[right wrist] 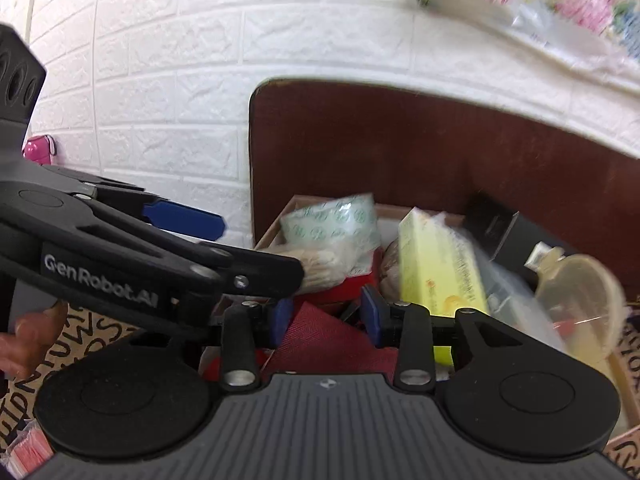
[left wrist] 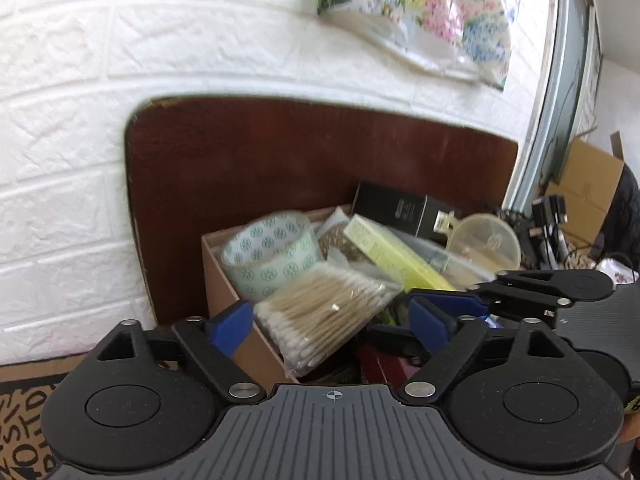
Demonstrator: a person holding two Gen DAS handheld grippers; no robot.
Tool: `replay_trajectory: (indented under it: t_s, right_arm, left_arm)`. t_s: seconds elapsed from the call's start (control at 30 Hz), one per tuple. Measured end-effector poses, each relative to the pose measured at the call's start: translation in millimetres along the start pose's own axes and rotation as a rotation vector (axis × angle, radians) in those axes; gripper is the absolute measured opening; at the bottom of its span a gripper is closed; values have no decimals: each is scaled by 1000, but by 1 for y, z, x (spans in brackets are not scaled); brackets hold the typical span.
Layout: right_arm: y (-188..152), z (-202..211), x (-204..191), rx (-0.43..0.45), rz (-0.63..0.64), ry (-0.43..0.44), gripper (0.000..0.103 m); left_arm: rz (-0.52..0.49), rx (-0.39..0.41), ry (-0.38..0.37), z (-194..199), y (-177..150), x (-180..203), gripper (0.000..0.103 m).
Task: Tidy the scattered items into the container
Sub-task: 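Carry the swab bag into the cardboard box and open the left tool, then withdraw the left tool and reach toward the pink zip bag pack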
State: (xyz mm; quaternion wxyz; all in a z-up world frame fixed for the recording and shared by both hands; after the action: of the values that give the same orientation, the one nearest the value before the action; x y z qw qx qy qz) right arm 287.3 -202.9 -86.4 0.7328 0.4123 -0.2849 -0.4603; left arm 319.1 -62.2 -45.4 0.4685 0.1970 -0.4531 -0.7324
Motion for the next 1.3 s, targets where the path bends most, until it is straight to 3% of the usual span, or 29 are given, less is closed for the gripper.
replay_trajectory:
  t_s: [0.07, 0.23, 0.33, 0.43, 0.57, 0.63, 0.67, 0.73, 0.83, 0.93, 1.3]
  right_arm:
    - [3, 8, 2, 39, -18, -17, 42]
    - [10, 6, -1, 81, -18, -65, 42]
    - [13, -8, -4, 56, -17, -50, 42]
    - [4, -27, -8, -29, 23, -49, 42]
    - [-3, -28, -3, -30, -6, -26, 47]
    - [-2, -22, -4, -22, -5, -26, 55]
    - [-2, -16, -5, -5, 5, -35, 58]
    - [-4, 0, -9, 44, 14, -49, 75]
    - [-7, 25, -14, 97, -5, -54, 90]
    - [-17, 49, -22, 126, -23, -36, 99]
    - [-84, 118, -78, 130, -41, 29, 103]
  left_arm:
    - [16, 26, 36, 5, 2, -1, 95]
    - [125, 2, 123, -1, 3, -16, 95]
    - [164, -45, 114, -12, 1, -26, 94]
    - [111, -116, 125, -28, -8, -25, 90]
    - [180, -135, 81, -35, -18, -36, 94]
    - [203, -133, 68, -31, -20, -38, 94]
    - [212, -125, 61, -27, -21, -39, 96]
    - [231, -99, 48, -13, -24, -40, 102]
    - [256, -73, 25, 13, -31, -36, 103]
    - [290, -107, -22, 36, -43, -29, 103]
    - [341, -81, 34, 137, -135, -6, 103]
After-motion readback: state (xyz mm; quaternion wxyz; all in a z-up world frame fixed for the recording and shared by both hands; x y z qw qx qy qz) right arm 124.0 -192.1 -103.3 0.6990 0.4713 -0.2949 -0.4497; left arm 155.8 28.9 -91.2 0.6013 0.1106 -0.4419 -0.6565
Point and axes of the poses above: each gripper's, at about its wrist camera, not at the fingertips, and z roughly against the way its jaws point, x to its right, y to its top, the point moved 1 cm from there along -z, roughly the way its jaws point, and after that the axes turned 3 degrees about -x, right-handed, at the moved point
